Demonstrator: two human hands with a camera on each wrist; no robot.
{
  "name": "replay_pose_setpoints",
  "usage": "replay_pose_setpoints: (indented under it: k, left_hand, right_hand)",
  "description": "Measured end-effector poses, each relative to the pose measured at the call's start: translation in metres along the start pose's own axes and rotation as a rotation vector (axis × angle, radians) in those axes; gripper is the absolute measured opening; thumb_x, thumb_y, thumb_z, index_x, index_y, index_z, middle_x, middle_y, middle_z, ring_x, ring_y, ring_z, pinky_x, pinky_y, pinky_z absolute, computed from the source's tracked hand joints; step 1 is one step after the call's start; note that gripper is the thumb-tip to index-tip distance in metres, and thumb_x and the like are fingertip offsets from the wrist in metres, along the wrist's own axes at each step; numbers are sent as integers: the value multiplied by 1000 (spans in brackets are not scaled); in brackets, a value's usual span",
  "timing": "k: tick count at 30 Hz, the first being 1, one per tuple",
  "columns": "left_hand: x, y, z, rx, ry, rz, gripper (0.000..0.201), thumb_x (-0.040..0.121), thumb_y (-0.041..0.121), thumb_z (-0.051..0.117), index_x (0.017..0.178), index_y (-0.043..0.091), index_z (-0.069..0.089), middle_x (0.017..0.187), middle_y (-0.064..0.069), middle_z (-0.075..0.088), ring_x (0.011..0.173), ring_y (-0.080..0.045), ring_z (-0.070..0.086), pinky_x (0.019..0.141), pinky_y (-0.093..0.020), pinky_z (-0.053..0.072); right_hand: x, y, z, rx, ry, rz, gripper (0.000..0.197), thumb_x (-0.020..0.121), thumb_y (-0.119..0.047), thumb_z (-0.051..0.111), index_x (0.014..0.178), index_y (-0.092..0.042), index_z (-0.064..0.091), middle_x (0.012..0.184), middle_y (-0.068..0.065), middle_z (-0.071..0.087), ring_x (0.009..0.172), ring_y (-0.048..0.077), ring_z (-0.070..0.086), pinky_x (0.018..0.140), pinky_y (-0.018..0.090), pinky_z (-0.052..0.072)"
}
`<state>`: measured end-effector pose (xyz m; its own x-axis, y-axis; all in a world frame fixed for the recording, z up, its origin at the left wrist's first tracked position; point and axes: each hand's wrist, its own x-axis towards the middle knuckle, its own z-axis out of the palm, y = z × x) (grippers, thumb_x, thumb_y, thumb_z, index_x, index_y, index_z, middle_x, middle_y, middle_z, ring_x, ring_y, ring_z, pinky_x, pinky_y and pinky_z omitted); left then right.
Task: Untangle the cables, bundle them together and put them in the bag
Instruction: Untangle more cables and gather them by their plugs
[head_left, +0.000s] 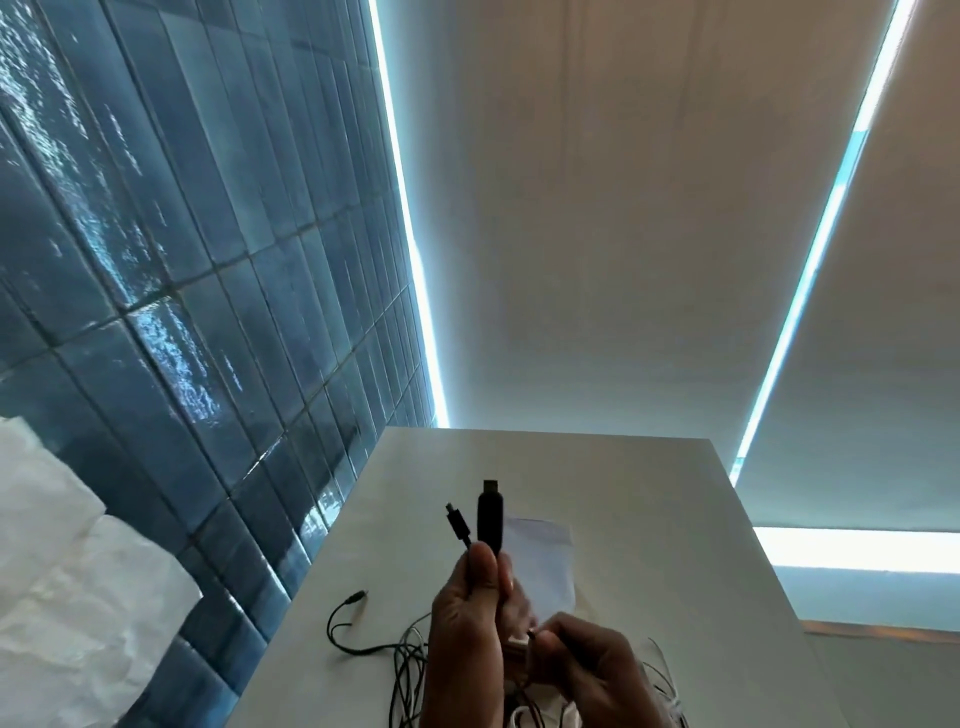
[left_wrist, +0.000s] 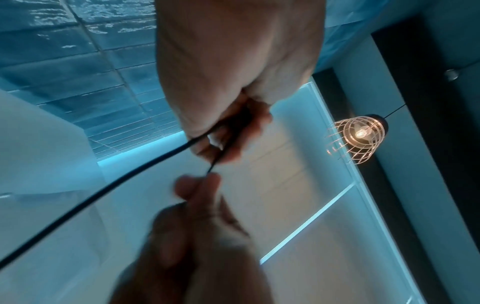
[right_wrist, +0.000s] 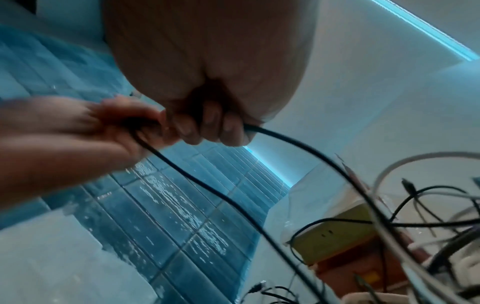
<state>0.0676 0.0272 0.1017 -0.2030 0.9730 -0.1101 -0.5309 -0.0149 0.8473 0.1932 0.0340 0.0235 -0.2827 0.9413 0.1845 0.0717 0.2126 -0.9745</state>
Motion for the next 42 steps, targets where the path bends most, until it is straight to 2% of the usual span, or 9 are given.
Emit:
replay_pose_setpoints:
  k: [2,5,16,23,27,30,34,38,42]
  left_hand:
    - [-3,12,2,-21,-23,15,38,89,36,48,66,6,42,45,2,24,39,-9,17,42,-25,14]
    - [-8,25,-1,70,-86,28,35,91,37,57,70,9,56,52,2,27,51,-14,13,50,-30,12]
    - [-22,69,-3,50,-114,139,29,94,29,52,70,12,53,59,1,19,52,-15,11,48,-30,10]
    - [-14,59,-18,213,-34,53,29,99,30,40,77,12,46,52,4,25,41,-9,17,38,-21,14]
    - [-8,40,-24,358,-4,-73,32,104,28,33,80,9,44,62,-13,61,43,-17,41,40,-22,25]
    - [-6,38,-21,271,-30,-150,34,105,28,30,79,10,45,98,-21,73,83,-31,70,58,-33,55]
    - [-10,52,-11,-161,-203,-222,36,102,30,29,77,11,46,114,-27,66,104,-38,66,94,-49,49]
    - [-9,61,-12,-350,-230,-135,30,98,28,36,74,15,49,75,-8,56,58,-17,50,60,-29,45]
    - [-7,66,-17,-324,-139,-21,32,100,23,36,71,17,47,64,3,29,51,-9,23,46,-21,26]
  right_hand:
    - [0,11,-1,-130,-41,-20,32,84,-61,53,69,-34,61,65,-13,58,67,-2,50,66,18,41]
    - [-2,32,1,-215,-34,-4,38,84,-70,44,71,-37,55,63,-14,51,64,-2,46,64,20,39]
    - [-12,100,9,-249,-45,175,33,94,-20,54,66,-38,54,53,-8,47,53,2,41,57,21,34]
    - [8,24,5,-5,155,177,27,90,-4,61,63,-6,62,50,-4,48,48,5,42,48,19,36]
    - [13,-35,3,215,146,45,19,88,-7,65,70,-1,63,51,1,40,47,10,32,44,18,27]
    - [9,-60,5,318,10,-8,22,82,-15,64,70,3,62,53,1,44,47,7,40,46,15,38]
    - [1,-53,14,238,-132,-35,25,86,-26,66,68,-9,65,56,-1,52,51,8,44,50,19,35]
    - [1,-34,16,228,-123,4,26,89,-31,60,66,-17,64,52,-8,46,48,6,37,47,16,30]
    - [6,-2,14,106,-106,22,30,89,-41,59,68,-19,62,56,-8,48,52,7,41,51,20,33]
